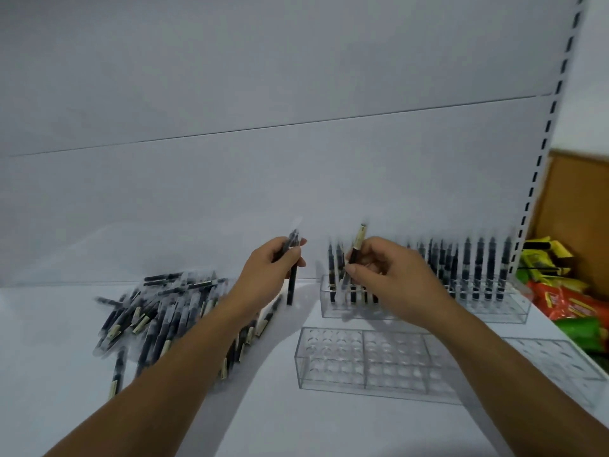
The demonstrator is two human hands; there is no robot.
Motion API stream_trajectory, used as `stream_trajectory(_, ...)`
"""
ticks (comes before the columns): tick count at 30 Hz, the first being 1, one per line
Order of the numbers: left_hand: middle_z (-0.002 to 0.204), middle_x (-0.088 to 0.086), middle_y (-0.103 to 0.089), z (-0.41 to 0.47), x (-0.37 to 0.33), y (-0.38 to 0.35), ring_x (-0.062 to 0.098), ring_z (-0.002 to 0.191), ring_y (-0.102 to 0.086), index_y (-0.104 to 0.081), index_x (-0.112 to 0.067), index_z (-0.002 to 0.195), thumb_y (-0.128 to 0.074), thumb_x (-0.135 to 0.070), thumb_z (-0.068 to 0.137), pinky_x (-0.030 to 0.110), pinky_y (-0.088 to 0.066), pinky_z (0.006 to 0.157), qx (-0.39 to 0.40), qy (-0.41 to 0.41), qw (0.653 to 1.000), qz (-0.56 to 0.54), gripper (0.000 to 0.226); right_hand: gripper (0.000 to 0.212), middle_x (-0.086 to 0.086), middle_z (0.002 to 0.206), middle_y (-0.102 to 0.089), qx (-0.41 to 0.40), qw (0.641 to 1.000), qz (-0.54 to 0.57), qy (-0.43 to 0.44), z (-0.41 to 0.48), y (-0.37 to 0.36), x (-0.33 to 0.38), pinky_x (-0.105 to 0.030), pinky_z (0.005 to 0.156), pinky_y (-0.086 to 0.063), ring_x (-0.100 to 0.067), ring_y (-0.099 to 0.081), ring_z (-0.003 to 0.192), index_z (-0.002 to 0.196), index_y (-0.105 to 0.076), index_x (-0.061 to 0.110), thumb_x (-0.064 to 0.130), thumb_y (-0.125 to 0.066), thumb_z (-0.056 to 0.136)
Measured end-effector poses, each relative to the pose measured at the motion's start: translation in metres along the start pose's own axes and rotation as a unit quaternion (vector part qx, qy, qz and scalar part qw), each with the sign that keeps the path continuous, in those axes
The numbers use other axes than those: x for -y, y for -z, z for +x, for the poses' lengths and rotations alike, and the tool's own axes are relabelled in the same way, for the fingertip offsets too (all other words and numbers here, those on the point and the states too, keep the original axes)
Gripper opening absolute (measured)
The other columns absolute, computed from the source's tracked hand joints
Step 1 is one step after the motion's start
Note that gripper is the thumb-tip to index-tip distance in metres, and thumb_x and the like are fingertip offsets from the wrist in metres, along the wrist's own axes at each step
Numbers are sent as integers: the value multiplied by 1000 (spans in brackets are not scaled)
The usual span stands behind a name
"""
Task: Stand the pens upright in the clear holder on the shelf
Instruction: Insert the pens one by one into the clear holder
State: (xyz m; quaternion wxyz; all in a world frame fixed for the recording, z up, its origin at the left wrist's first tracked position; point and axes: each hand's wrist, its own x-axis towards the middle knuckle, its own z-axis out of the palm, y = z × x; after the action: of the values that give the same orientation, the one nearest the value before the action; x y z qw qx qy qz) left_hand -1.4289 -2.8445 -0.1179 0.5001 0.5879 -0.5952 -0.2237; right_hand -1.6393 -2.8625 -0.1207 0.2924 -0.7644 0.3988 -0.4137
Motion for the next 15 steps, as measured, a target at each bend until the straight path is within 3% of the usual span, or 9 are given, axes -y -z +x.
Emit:
stream_trajectory(4,89,-8,-65,0,-19,-25,-1,67,-52,-65,-17,91,-48,-23,100,14,-40,64,20,-40,997,-60,20,6,-8,88,-68,-18,999,30,-4,1,25,-6,-41,79,-57,-26,-65,83,94,-67,23,25,-68,89)
stream_trajectory(9,70,0,-48,-2,-37,-63,9,62,-46,-63,-25,116,-43,-22,102,16,-40,60,62,-79,986,-136,24,8,0,86,-67,-31,999,7,8,-9,60,-24,-23,69,-49,-13,-60,75,98,-67,26,22,-66,91)
stream_trajectory(12,69,-5,-51,-3,-45,-87,9,58,-46,-61,-22,119,-42,-24,102,20,-41,57,88,-86,979,-165,25,12,2,85,-70,-49,999,8,14,-17,79,-33,-29,73,-54,-13,-64,78,99,-69,29,20,-65,91)
stream_trajectory(15,67,-8,-54,-2,-52,-109,11,58,-44,-57,-8,116,-41,-25,102,20,-40,56,107,-89,975,-175,27,21,6,88,-70,-67,997,10,31,-21,95,-39,-42,79,-56,-14,-65,84,106,-66,36,19,-64,92)
